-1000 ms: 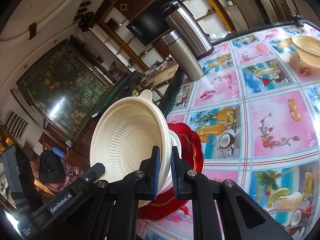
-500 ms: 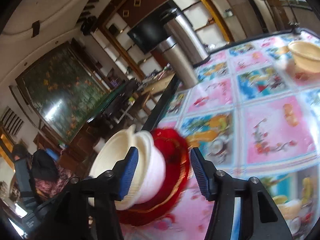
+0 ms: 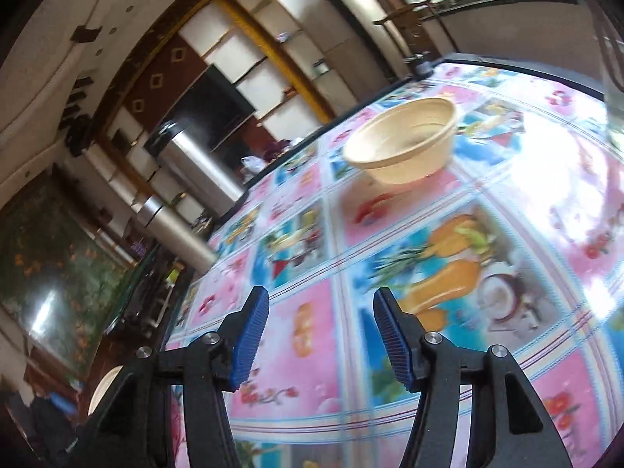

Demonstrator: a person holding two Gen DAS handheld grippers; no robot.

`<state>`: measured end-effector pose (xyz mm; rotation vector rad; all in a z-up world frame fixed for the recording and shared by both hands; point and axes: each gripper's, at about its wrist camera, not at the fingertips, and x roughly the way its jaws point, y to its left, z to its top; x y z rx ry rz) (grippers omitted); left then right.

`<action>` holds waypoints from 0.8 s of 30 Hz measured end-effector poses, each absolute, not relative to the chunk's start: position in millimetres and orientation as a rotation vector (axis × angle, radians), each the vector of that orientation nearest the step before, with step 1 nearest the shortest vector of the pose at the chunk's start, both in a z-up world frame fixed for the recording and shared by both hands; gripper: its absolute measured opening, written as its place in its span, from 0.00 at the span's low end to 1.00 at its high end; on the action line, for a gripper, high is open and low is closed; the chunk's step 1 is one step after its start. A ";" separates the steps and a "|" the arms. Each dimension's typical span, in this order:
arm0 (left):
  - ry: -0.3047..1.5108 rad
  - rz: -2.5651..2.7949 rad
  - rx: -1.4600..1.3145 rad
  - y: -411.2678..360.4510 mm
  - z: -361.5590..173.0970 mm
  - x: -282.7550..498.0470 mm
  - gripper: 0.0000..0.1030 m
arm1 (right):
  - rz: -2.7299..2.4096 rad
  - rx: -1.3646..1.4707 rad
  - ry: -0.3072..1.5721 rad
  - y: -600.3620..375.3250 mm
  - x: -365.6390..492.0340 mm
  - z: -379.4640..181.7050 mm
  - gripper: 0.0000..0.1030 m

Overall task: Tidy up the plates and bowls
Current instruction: 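Open both tools to release the beige bowl and lift away, then move both tools toward the second beige plastic bowl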

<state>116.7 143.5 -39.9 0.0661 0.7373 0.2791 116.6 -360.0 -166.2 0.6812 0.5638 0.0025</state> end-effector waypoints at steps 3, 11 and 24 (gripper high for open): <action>0.707 0.370 0.195 134.9 -33.2 110.5 0.35 | 0.028 0.703 0.565 -365.1 119.9 -166.4 0.57; 0.580 0.533 0.330 121.6 -15.2 92.8 0.57 | 0.072 0.696 0.561 -358.4 116.6 -163.4 0.57; 0.638 -0.026 0.032 31.9 34.0 103.6 0.82 | -0.126 0.546 0.379 -436.2 126.8 -130.5 0.57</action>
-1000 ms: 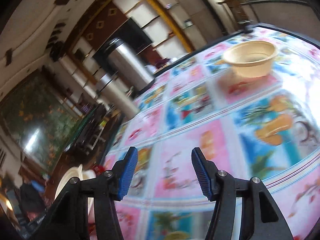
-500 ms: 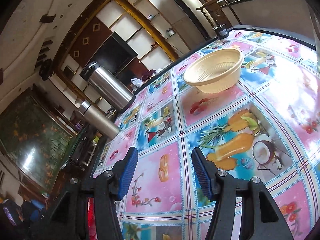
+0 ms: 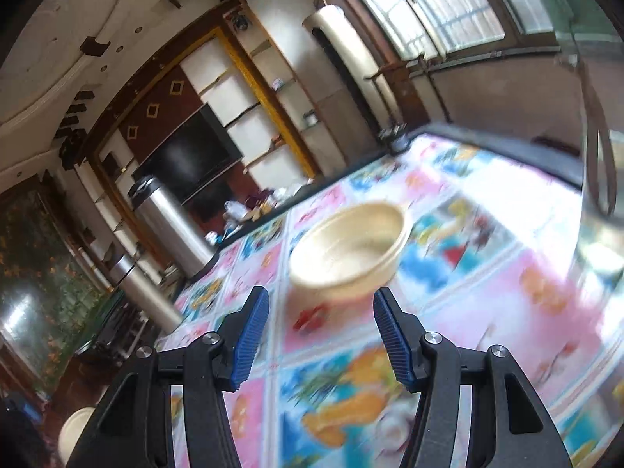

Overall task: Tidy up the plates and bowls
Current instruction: 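Move both tools toward the second beige plastic bowl, then close both tools on the second beige bowl's rim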

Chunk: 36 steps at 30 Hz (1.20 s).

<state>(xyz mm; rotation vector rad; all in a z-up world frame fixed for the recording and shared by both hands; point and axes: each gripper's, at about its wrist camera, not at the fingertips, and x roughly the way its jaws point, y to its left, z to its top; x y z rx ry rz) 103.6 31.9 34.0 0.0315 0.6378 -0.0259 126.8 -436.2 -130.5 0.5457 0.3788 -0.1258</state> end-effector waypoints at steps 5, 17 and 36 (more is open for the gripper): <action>0.837 -0.238 -0.022 -44.6 6.0 162.4 0.82 | -0.166 0.540 0.369 -479.2 156.0 -117.1 0.64; 0.905 -0.185 -0.078 -167.2 -44.1 278.3 0.81 | -0.186 0.676 0.489 -544.8 214.3 -134.9 0.67; 1.071 -0.279 -0.284 -211.4 -116.9 344.3 0.81 | -0.099 0.765 0.697 -542.8 268.1 -173.6 0.67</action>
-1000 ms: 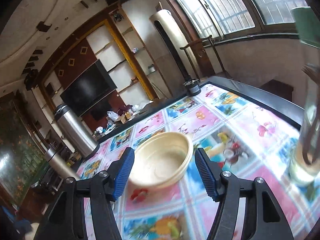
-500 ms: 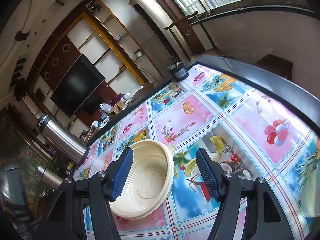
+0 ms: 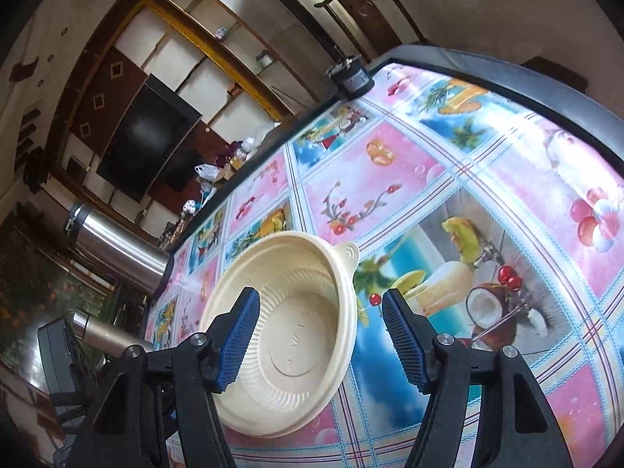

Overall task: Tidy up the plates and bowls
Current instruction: 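Close both tools on the second beige bowl's rim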

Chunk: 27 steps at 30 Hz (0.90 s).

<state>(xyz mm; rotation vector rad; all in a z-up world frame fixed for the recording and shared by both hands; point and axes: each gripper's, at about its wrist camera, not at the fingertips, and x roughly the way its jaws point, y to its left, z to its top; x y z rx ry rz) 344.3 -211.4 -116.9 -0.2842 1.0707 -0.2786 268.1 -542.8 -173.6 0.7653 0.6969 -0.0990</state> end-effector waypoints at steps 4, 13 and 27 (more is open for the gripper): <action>1.073 -0.284 -0.252 -211.5 -119.9 346.6 0.81 | -0.094 0.800 0.728 -543.2 270.3 -180.6 0.67; 1.065 -0.268 -0.175 -215.6 -122.6 344.4 0.81 | -0.148 0.757 0.796 -536.8 273.8 -188.4 0.31; 1.076 -0.245 -0.094 -217.9 -123.4 341.5 0.35 | -0.134 0.815 0.805 -532.0 267.9 -189.7 0.09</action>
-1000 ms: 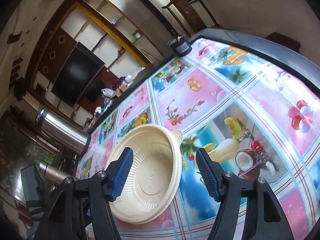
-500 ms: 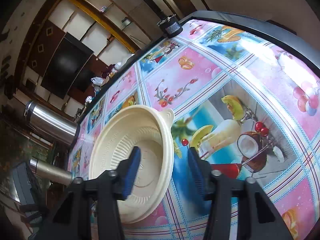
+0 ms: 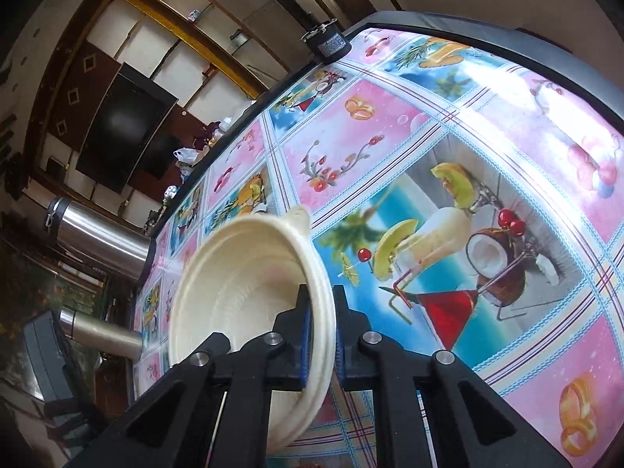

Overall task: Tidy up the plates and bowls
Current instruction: 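Close both tools on the second beige bowl's rim, then lift and carry the beige bowl with both tools toward the red plate stack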

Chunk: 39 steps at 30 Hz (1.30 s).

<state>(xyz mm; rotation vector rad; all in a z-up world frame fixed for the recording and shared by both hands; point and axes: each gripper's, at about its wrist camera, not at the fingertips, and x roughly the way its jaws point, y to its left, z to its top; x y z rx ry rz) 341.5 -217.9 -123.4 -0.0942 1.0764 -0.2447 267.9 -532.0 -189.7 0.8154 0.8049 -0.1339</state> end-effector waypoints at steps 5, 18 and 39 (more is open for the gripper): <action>1.067 -0.248 -0.056 -221.8 -123.9 339.4 0.23 | -0.130 0.823 0.809 -529.5 265.9 -189.7 0.09; 1.039 -0.250 0.033 -228.7 -122.5 329.4 0.16 | -0.116 0.854 0.817 -528.5 261.7 -191.5 0.09; 1.032 -0.154 0.015 -136.1 -121.0 230.9 0.14 | 0.105 0.845 0.938 -451.2 219.2 -196.0 0.12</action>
